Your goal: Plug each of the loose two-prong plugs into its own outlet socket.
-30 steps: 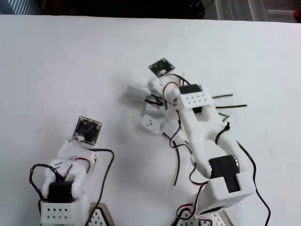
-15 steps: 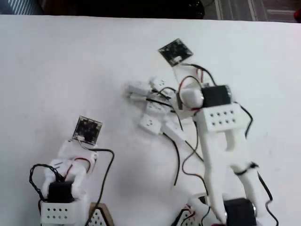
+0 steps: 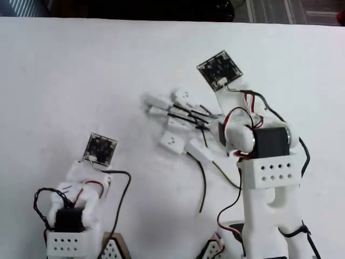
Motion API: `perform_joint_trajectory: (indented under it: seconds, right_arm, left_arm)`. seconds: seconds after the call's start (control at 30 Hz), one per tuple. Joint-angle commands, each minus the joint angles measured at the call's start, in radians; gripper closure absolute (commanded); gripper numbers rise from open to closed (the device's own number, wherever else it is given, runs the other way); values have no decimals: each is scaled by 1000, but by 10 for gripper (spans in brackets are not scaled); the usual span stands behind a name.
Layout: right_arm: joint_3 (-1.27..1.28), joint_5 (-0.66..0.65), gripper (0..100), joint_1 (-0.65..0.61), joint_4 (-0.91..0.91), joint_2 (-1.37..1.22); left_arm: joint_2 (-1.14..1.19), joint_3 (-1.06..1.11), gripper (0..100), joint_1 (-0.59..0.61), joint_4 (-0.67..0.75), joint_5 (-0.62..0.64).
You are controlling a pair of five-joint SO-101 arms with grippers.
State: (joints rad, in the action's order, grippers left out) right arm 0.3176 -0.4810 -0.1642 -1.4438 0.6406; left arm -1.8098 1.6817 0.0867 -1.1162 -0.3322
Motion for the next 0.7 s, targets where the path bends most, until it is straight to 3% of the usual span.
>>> perform_joint_trajectory:
  seconds: [0.0,0.1,0.27,0.5,0.67]
  right_arm:
    - [83,0,895,-1,111,12]
    - [153,-8,838,1,203,-62]
    - [124,-83,830,22,285,-297]
    - [-127,-216,657,105,206,-608]
    - [-290,-334,646,114,165,-817]
  left_arm:
    - [-5,-5,976,-5,12,-9]
    - [-5,-5,976,-5,12,-9]
    - [-5,-5,976,-5,12,-9]
    - [-5,-5,976,-5,12,-9]
    - [-5,-5,976,-7,12,-9]
